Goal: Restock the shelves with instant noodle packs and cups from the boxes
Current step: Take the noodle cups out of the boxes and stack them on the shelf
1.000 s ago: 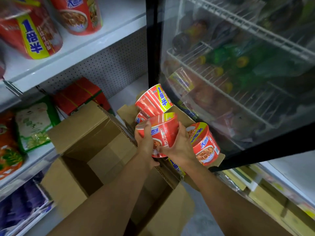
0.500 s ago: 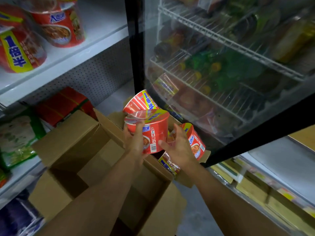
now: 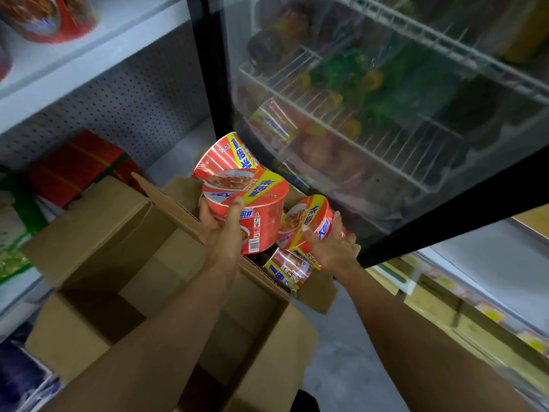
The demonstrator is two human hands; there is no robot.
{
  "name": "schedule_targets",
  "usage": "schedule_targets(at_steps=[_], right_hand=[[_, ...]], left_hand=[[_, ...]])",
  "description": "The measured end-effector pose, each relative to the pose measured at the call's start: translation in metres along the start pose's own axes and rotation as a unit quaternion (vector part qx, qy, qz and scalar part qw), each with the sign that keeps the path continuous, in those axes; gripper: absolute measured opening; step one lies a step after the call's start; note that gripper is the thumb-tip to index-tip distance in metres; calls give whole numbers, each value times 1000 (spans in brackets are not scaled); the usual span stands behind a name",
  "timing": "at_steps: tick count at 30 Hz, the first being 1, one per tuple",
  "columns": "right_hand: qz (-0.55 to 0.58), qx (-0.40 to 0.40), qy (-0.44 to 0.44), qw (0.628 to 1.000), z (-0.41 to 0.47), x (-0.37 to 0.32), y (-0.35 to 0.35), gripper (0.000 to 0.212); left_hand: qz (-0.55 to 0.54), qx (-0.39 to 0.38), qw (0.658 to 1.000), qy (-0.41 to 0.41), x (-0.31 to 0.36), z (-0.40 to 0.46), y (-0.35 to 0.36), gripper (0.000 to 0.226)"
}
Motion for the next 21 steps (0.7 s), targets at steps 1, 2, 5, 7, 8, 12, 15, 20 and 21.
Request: schedule_targets(at_steps=[1,2,5,7,8,12,15,20,21], right_hand=[[-1,-2,-1,1000,1,1,0,96],[-7,-4,-1,1000,2,0,0,98],[-26,-2,5,1000,7,-1,-1,100],[-30,7,4,1000,7,-1,-2,97],[-26,11,2,1000,6,-2,-3,95],[5,20,-3,1000,2,-5,-9,84],[74,-4,-28,997,-8,-16,-17,78],[110,-13,-77,991,-24,-42,-20,79],[113,-13,-89,989,-30,-49,-23,78]], left_hand=[[2,1,1000,-2,-1,0,1,91],[2,4,1000,-4,-2,0,1,92],[1,10,1000,6,-7,0,1,87],[2,11,1000,12,-8,-1,2,80],[1,13,1000,16,-8,-2,2,73],[-9,29,999,29,-2,-10,-1,58],[-19,55,997,42,6,-21,-5,58],[-32,97,993,58,24,-41,-23,56],[-36,105,992,65,29,-45,-27,58]])
Point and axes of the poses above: each hand's wrist, its own z-axis towards the middle knuckle, its own y-axis out of the palm, x = y × z, the point moved 3 cm from there along z, towards the middle knuckle, and after that the axes turned 9 degrees about -x, right-handed, at the moved point
